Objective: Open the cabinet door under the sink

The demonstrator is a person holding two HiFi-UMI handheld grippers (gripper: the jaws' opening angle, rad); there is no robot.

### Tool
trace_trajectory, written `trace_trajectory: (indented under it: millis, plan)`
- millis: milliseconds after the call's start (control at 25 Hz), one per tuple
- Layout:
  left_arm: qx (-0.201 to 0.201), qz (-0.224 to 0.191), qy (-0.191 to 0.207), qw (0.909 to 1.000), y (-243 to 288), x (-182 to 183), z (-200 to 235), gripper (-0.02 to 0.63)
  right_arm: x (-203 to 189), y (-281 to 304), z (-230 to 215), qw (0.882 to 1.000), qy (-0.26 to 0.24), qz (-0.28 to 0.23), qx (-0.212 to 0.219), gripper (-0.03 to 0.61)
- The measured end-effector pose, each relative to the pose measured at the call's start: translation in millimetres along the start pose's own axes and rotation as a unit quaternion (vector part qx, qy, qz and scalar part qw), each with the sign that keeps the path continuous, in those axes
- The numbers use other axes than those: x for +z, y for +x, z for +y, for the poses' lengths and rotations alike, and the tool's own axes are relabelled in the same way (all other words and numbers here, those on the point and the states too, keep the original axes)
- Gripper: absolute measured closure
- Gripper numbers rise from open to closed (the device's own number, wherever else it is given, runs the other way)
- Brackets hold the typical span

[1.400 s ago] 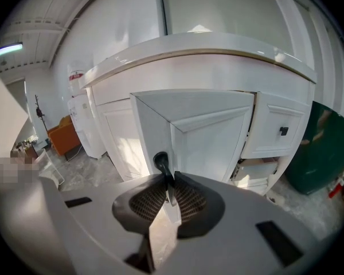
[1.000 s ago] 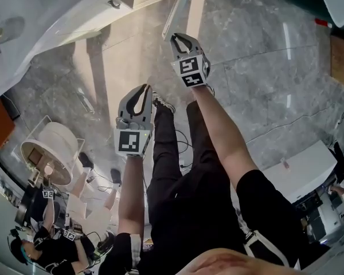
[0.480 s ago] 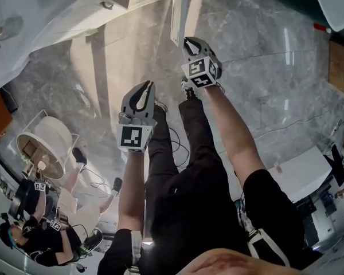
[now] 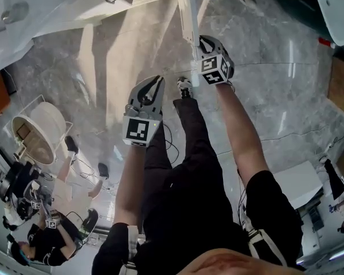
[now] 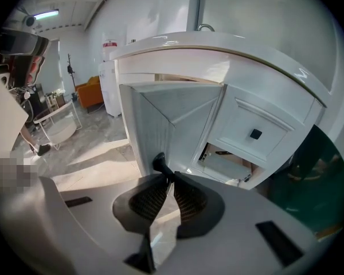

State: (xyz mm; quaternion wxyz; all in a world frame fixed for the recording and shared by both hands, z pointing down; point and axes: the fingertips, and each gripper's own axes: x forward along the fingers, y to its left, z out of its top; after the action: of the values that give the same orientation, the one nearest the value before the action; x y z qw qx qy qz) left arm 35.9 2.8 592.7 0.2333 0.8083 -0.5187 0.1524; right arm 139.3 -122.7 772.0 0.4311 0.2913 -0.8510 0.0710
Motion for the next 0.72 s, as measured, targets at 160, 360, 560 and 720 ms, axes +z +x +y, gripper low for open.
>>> trace_trajectory:
  millis: [160, 360, 560, 720]
  plan:
    - [0.005, 0.000, -0.005, 1.0000, 5.7, 1.6, -11.3, 0.578, -6.6, -2.4, -10.8, 1.000, -0.008, -0.001, 0.005, 0.485]
    - [0.008, 0.001, -0.005, 1.0000, 13.0, 4.9, -17.7, 0.577, -15.2, -4.4, -27.2, 1.000, 0.009, -0.008, -0.001, 0.486]
    - [0.018, -0.002, -0.003, 0.9998, 11.9, 12.5, -16.5, 0.578, -19.1, -5.9, -26.1, 1.000, 0.017, -0.002, -0.010, 0.477]
    - [0.024, -0.002, 0.003, 0.9997, 8.8, 21.8, -16.6, 0.577, -40.5, -20.4, -23.2, 0.999, 0.027, 0.021, -0.024, 0.454]
